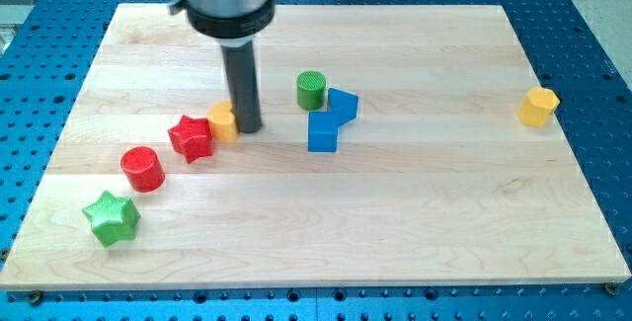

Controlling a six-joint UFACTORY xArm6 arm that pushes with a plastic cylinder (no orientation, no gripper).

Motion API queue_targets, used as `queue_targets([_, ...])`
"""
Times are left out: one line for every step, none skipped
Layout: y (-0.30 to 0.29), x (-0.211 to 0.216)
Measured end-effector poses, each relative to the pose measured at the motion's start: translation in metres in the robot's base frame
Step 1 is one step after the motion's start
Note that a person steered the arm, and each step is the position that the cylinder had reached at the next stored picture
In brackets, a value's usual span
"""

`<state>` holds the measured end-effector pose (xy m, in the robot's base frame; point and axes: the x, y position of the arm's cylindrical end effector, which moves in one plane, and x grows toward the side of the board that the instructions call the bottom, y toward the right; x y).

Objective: Push the heart left below the cube

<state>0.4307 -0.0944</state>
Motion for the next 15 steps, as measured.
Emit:
queue_targets([-0.026,-0.030])
queue_targets([-0.044,-0.011])
queue_targets([-0.019,-0.007])
queue_targets([-0.105,-0.021])
queue_targets([-0.137,0.023])
queue_targets([-0.066,0.003])
queue_targets([-0.025,-0.035])
queue_targets([-0.031,0.001])
queue_targets([0.002,-0.020])
queue_targets([0.009,-0.037])
queue_targets([0.053,-0.021])
queue_targets([0.065,0.049])
queue_targets([0.039,0.005])
queue_targets([0.000,0.004])
queue_targets([0.024,0.055])
